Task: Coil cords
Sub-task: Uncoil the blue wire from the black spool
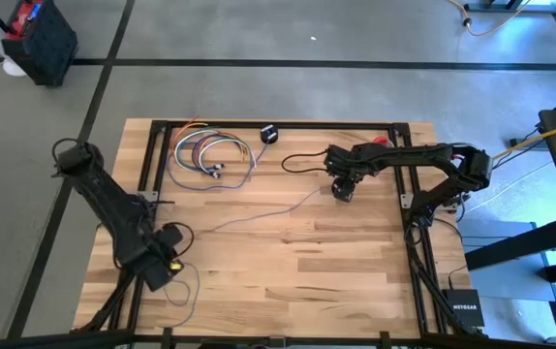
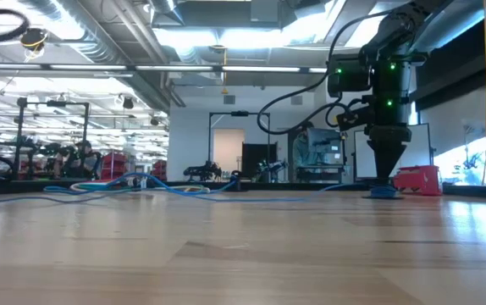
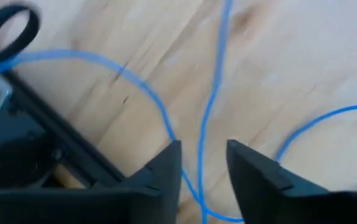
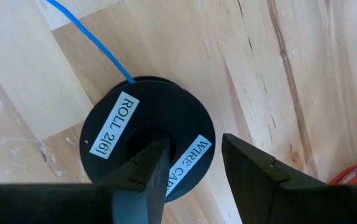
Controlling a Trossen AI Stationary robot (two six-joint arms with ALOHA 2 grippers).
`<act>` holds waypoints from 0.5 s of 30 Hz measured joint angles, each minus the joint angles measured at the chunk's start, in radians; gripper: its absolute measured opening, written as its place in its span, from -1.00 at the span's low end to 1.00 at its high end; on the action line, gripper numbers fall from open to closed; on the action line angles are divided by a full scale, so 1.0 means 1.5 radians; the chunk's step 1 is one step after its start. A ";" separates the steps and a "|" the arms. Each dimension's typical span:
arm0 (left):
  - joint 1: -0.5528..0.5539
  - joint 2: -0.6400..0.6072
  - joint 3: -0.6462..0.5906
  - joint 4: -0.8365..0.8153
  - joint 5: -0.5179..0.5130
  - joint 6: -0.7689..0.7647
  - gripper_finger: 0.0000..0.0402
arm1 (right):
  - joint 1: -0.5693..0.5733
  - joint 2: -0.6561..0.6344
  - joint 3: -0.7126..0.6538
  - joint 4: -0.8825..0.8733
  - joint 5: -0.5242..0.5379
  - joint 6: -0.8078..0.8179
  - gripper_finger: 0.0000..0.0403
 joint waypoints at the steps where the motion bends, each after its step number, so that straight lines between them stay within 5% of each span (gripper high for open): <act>1: 0.015 -0.006 0.009 0.000 0.000 0.029 -0.36 | 0.000 0.000 0.000 0.000 0.000 0.000 -0.25; 6: 0.106 -0.032 0.061 0.049 -0.059 0.192 -0.14 | 0.000 0.000 0.000 0.000 0.000 0.000 -0.25; 10: 0.194 -0.036 0.075 0.177 -0.133 0.385 -0.09 | 0.000 0.000 0.000 0.001 0.000 0.000 -0.25; 15: 0.320 -0.013 0.074 0.363 -0.138 0.635 -0.13 | 0.000 0.000 0.000 0.000 -0.006 0.001 -0.25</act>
